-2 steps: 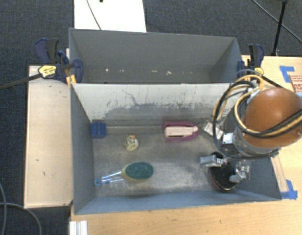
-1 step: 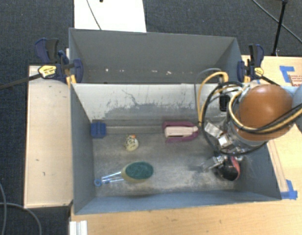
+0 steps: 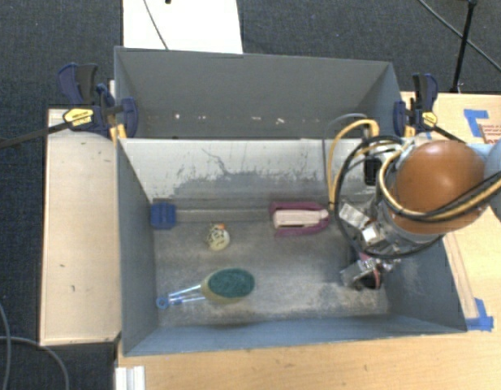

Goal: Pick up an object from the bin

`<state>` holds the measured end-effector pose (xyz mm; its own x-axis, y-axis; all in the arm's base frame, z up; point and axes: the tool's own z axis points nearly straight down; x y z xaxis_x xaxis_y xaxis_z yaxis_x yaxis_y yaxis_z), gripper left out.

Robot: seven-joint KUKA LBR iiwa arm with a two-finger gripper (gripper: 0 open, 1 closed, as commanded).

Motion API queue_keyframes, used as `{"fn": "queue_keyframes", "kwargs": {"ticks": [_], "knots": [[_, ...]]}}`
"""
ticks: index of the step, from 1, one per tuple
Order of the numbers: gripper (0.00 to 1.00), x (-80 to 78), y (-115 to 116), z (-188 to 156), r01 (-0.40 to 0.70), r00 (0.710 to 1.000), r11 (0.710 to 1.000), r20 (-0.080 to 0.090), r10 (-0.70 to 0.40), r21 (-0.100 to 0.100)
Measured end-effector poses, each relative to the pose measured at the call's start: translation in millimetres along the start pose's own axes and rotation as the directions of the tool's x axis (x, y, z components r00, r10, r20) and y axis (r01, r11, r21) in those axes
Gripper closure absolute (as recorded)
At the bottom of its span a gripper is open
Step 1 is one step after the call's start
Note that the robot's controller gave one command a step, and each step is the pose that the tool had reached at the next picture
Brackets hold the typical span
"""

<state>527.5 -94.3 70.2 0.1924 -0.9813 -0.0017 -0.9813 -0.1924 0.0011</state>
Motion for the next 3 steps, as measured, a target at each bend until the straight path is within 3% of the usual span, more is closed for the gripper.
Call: {"fn": "queue_keyframes", "kwargs": {"ticks": [1,2,3], "knots": [[1.0,8.2,-26,-127,-0.007,1.0,1.0,-0.003,0.007,0.009],[1.0,-16.7,-15,-245,0.595,0.804,0.804,-0.003,-0.595,0.003],[1.0,31.8,0,-221,0.908,0.42,0.42,0.001,-0.908,-0.001]]}}
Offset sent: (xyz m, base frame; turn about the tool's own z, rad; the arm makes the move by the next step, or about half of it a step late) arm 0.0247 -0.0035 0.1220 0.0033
